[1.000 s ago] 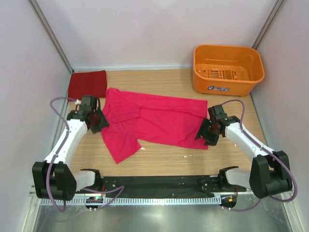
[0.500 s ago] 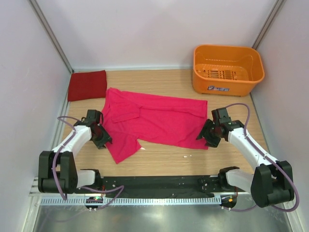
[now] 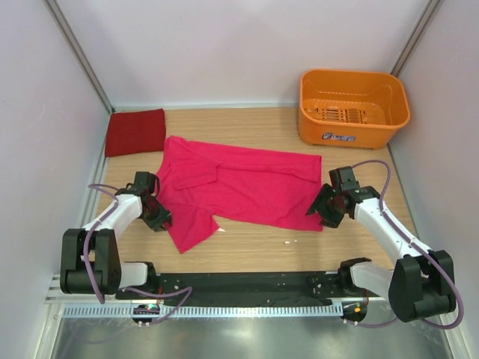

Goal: Fold and stack the t-shirts
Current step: Fold the tshirt

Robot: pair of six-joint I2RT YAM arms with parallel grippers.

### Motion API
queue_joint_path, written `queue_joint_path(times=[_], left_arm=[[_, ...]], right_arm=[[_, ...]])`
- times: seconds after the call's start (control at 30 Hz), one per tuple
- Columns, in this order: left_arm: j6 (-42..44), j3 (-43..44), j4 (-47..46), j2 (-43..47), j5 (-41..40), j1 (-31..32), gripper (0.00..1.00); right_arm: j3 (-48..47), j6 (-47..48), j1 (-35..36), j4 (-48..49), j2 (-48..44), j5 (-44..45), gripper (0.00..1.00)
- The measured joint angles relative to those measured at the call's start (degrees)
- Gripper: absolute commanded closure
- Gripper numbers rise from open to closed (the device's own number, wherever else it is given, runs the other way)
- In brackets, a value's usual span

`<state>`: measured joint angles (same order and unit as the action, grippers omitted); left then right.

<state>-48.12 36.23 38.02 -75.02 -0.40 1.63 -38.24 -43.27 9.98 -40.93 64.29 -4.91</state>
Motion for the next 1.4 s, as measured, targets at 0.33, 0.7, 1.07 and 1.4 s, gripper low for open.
queue_joint_path(times=[0.33, 0.7, 1.07, 1.4], left_arm=[[-0.5, 0.0, 0.3, 0.1, 0.2, -1.0, 1.0], [-0.5, -0.2, 0.7, 2.8, 0.2, -1.0, 1.0], [-1.9, -0.1, 4.0, 8.5, 0.2, -1.0, 1.0], [-6.3, -0.2, 9.8, 14.6, -0.8, -1.0, 1.0]], right_arm=[[4.9, -3.7, -2.6, 1.0, -0.1, 0.8, 0.51], [8.7, -5.8, -4.5, 3.4, 0.3, 1.2, 0.5], [9.2, -6.1, -5.2, 5.5, 1.9, 0.2, 0.99], [9.2, -4.0, -5.2, 3.3, 1.8, -0.9, 0.99]])
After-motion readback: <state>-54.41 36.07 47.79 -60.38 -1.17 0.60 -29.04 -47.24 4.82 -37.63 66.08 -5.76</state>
